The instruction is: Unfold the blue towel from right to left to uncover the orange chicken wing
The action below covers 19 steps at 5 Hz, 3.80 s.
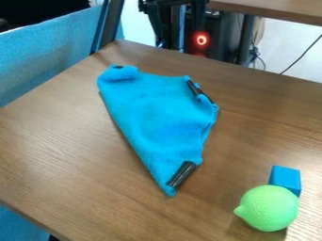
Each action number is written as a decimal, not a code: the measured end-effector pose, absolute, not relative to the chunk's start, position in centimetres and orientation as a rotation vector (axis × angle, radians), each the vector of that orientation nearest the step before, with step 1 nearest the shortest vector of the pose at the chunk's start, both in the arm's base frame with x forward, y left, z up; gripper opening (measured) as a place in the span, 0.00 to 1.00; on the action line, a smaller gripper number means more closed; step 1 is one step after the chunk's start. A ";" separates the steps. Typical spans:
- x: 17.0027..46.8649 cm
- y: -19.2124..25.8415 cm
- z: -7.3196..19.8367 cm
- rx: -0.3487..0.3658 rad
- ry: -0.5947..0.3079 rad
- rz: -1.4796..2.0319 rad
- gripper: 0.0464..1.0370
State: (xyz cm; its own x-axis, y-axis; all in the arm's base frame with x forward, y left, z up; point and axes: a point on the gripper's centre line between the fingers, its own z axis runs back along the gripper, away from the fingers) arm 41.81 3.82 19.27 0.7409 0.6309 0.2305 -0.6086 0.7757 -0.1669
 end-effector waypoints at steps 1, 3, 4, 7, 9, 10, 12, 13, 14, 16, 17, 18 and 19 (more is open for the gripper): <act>42.0 3.8 17.3 -0.070 -0.234 0.690 0.96; 42.6 3.3 14.4 -0.032 -0.192 0.783 0.96; 42.9 2.9 12.8 -0.003 -0.171 0.814 0.96; 44.0 1.3 9.1 0.070 -0.105 0.849 0.96; 44.0 1.3 8.8 0.101 -0.081 0.839 0.56; 44.0 1.2 8.8 0.102 -0.079 0.827 0.30; 43.8 1.0 8.8 0.093 -0.063 0.804 0.02; 43.8 1.3 9.0 0.069 -0.052 0.795 0.01; 42.8 2.8 11.3 0.018 -0.066 0.784 0.01; 38.6 7.2 12.6 0.004 -0.055 0.764 0.01; 35.8 9.7 12.3 0.013 -0.009 0.747 0.01; 33.2 12.1 12.3 0.017 0.045 0.761 0.01; 31.6 14.3 12.7 0.032 0.061 0.760 0.01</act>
State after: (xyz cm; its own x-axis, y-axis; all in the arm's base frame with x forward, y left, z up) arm 31.55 14.33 12.67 0.7230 0.6895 -0.0432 -0.6876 0.7243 0.0512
